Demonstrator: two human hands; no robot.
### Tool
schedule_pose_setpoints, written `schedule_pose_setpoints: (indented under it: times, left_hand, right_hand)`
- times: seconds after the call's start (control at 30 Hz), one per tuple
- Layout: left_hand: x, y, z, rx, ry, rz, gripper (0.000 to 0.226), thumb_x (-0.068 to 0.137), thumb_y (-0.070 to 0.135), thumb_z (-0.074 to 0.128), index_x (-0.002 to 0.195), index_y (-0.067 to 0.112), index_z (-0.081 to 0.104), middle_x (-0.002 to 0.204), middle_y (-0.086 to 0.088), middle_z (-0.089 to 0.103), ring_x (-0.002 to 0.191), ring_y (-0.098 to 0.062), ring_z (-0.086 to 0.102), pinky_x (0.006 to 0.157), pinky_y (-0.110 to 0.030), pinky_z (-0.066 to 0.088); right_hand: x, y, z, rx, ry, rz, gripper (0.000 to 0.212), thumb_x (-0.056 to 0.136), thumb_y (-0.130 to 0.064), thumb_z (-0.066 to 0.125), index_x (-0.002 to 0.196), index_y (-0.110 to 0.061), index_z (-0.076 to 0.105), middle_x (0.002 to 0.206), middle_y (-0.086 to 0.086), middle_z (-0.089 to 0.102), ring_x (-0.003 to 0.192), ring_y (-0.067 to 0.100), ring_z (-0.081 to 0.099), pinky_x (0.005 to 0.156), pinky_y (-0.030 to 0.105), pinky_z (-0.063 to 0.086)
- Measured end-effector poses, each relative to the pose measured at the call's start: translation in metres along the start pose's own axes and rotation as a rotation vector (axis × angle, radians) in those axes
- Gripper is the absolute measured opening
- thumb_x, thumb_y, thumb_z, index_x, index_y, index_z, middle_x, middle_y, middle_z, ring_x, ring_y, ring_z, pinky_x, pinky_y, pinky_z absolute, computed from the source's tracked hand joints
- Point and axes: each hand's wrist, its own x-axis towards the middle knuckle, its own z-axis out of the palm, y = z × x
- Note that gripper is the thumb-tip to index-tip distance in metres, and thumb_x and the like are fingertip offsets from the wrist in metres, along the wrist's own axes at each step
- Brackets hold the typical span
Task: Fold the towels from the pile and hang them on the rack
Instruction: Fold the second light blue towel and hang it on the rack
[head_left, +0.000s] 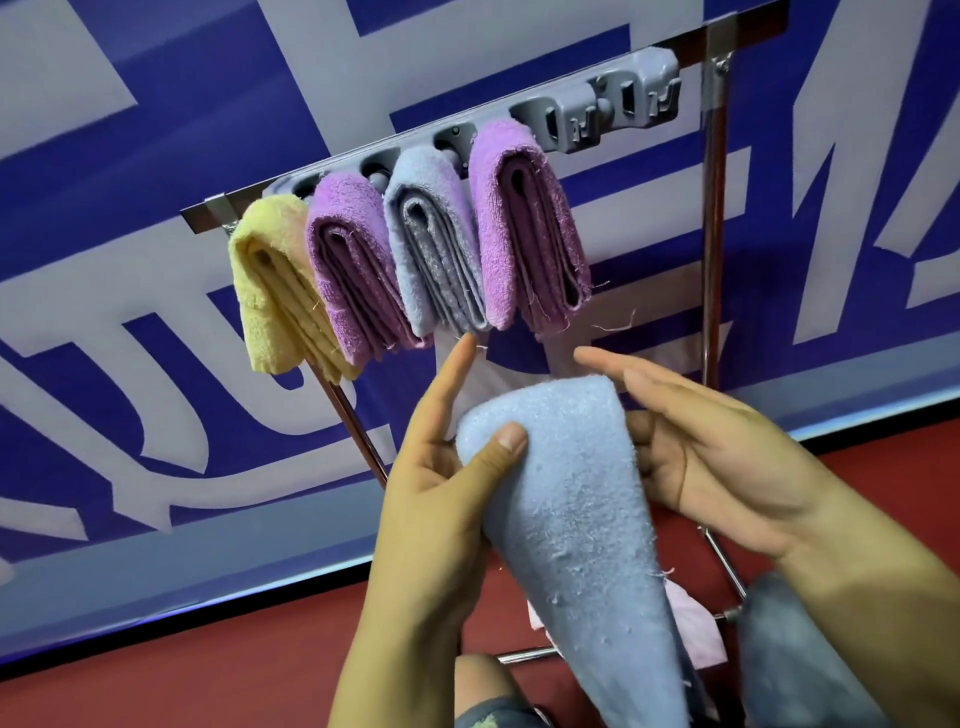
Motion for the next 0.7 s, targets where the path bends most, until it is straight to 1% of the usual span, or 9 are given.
schedule_pose_setpoints:
  times: [0.07,0.13,0.23,0.33,0.4,0.43,0.5,0.6,0.7]
  left_hand:
    - [0.0012,0.0003,-0.0006,-0.002,0.001,-0.018,0.061,0.074,0.001,0.062,0.123,0.037,0.062,0.099,-0.015,0.074,0.085,-0.020,0.071,0.068,-0.028,0.057]
    - [0.0024,0.0005,-0.0009,0.007,-0.004,-0.034,0.060,0.075,0.000,0.062,0.123,0.036,0.061,0.099,-0.014,0.074,0.083,-0.019,0.071,0.067,-0.027,0.056]
    - [0.0045,0.0018,-0.0024,0.014,-0.008,-0.047,0.060,0.076,0.000,0.063,0.125,0.034,0.059,0.102,-0.013,0.074,0.084,-0.019,0.071,0.068,-0.027,0.057]
    - [0.0049,0.0039,-0.0052,0.026,-0.007,-0.056,0.059,0.076,0.002,0.061,0.126,0.033,0.058,0.104,-0.012,0.073,0.085,-0.019,0.071,0.068,-0.027,0.057]
    - [0.0040,0.0047,-0.0063,0.036,-0.015,-0.065,0.059,0.076,0.002,0.060,0.125,0.033,0.058,0.105,-0.011,0.074,0.085,-0.019,0.071,0.067,-0.027,0.057]
    - [0.0035,0.0051,-0.0066,0.039,-0.017,-0.069,0.058,0.076,0.003,0.060,0.125,0.034,0.058,0.105,-0.010,0.074,0.086,-0.019,0.071,0.067,-0.027,0.057]
    - [0.0031,0.0061,-0.0077,0.046,-0.019,-0.070,0.057,0.075,0.004,0.061,0.123,0.035,0.059,0.107,-0.011,0.073,0.088,-0.020,0.071,0.068,-0.028,0.056]
    - [0.0028,0.0062,-0.0095,0.075,-0.034,-0.061,0.058,0.077,0.004,0.061,0.125,0.036,0.058,0.114,-0.010,0.071,0.097,-0.023,0.069,0.073,-0.029,0.056]
    - [0.0030,0.0052,-0.0102,0.115,-0.065,-0.046,0.061,0.079,0.002,0.059,0.131,0.032,0.053,0.115,-0.003,0.071,0.104,-0.020,0.067,0.078,-0.027,0.055]
  right_hand:
    - [-0.0026,0.0007,-0.0040,-0.129,-0.002,-0.070,0.043,0.075,-0.023,0.055,0.117,-0.031,0.062,0.080,0.006,0.069,0.066,0.013,0.062,0.059,0.023,0.053]
    - [-0.0032,0.0005,-0.0060,-0.212,-0.007,-0.130,0.042,0.074,-0.019,0.058,0.113,-0.032,0.064,0.087,0.011,0.070,0.076,0.016,0.063,0.065,0.025,0.054]
    - [-0.0037,0.0006,-0.0049,-0.202,-0.055,-0.191,0.041,0.068,-0.020,0.063,0.107,-0.029,0.068,0.083,0.006,0.072,0.075,0.012,0.066,0.061,0.022,0.055]
    - [-0.0033,0.0005,-0.0038,-0.197,-0.096,-0.227,0.039,0.072,-0.009,0.060,0.106,-0.024,0.068,0.089,0.005,0.074,0.078,0.012,0.069,0.061,0.021,0.055]
    - [-0.0011,0.0014,-0.0045,-0.263,-0.089,-0.271,0.042,0.074,0.002,0.066,0.109,-0.023,0.066,0.098,0.007,0.074,0.088,0.016,0.070,0.071,0.023,0.056]
    - [-0.0004,0.0019,-0.0043,-0.298,-0.081,-0.295,0.045,0.074,0.006,0.065,0.109,-0.022,0.065,0.102,0.008,0.073,0.093,0.017,0.069,0.076,0.024,0.056]
    - [0.0003,0.0021,-0.0029,-0.329,-0.074,-0.327,0.043,0.074,0.005,0.055,0.108,-0.020,0.065,0.105,0.006,0.073,0.098,0.016,0.068,0.081,0.023,0.054]
    - [0.0006,0.0011,-0.0001,-0.334,-0.060,-0.355,0.042,0.075,0.007,0.057,0.107,-0.019,0.064,0.102,0.005,0.073,0.096,0.013,0.068,0.080,0.021,0.054]
    - [0.0006,0.0004,0.0015,-0.318,-0.022,-0.373,0.041,0.079,0.014,0.059,0.107,-0.015,0.063,0.095,0.002,0.074,0.090,0.011,0.068,0.079,0.021,0.055]
